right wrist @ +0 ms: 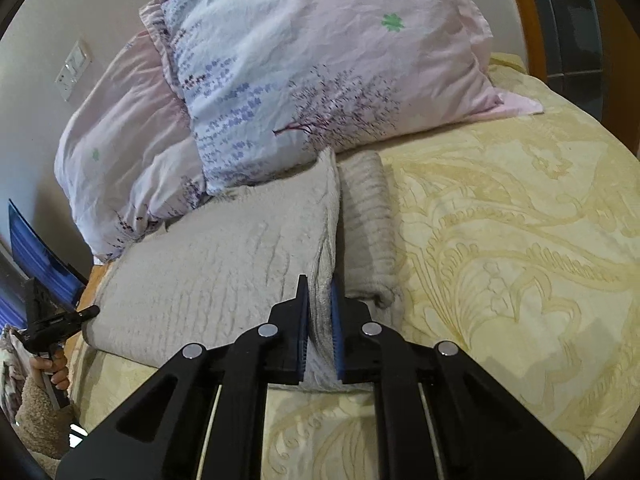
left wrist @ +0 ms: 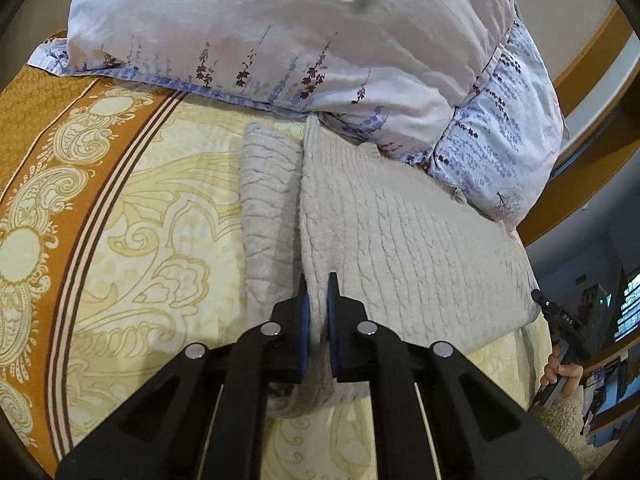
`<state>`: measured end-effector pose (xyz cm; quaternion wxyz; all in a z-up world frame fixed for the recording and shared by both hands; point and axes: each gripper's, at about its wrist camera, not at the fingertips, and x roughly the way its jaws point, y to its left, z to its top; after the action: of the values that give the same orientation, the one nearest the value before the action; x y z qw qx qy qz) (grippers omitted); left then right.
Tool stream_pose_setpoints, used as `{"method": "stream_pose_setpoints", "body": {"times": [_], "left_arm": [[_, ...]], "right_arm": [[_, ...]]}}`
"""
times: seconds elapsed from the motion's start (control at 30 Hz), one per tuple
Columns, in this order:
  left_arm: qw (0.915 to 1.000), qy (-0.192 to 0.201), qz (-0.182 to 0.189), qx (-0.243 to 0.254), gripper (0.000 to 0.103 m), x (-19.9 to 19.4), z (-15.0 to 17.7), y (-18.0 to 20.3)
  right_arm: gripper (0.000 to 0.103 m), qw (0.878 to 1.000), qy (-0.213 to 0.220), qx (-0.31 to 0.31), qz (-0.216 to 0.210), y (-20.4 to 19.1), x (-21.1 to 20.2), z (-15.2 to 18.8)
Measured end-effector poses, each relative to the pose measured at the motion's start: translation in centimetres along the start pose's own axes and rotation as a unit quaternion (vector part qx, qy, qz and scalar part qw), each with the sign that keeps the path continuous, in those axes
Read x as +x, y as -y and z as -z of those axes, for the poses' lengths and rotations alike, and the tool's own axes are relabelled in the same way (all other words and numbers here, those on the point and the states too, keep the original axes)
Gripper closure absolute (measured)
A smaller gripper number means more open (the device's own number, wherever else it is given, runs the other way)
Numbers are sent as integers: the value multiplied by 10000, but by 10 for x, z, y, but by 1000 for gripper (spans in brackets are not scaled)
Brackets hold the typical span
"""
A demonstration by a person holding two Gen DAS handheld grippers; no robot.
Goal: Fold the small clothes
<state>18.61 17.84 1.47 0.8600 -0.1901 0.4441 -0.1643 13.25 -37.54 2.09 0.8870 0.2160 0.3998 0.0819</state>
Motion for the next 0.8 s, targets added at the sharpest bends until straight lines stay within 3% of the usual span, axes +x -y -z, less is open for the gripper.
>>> {"method": "stream_pose_setpoints", "body": {"times": [0.23,0.33,0.4,0.47,0.57,0.67,0.8], "left_arm": [[9998,-72,-170,71,95,8,3,-5],[9997,-1,-218,88,88,6,1,-1],[9997,64,-213,115,78,1,-1,2],[9990,282,-300,153,58,-9,-3,8],[9974,516,-346,364,51,-18,-6,23],[9963,583,-251,586,45,-15,-9,42],[9964,350,-269,720,42,7,-11,55]], "right_arm": [[93,9977,-249,179,599,10,22,7],[91,9959,-270,-48,857,1,23,5],[84,9950,-218,-90,966,-5,18,2],[78,9948,-7,-190,1004,-14,8,-2],[65,9953,162,-542,780,-36,4,-7],[65,9940,-29,-871,664,-56,19,-9],[65,9926,-273,-992,643,-67,42,-10]]}}
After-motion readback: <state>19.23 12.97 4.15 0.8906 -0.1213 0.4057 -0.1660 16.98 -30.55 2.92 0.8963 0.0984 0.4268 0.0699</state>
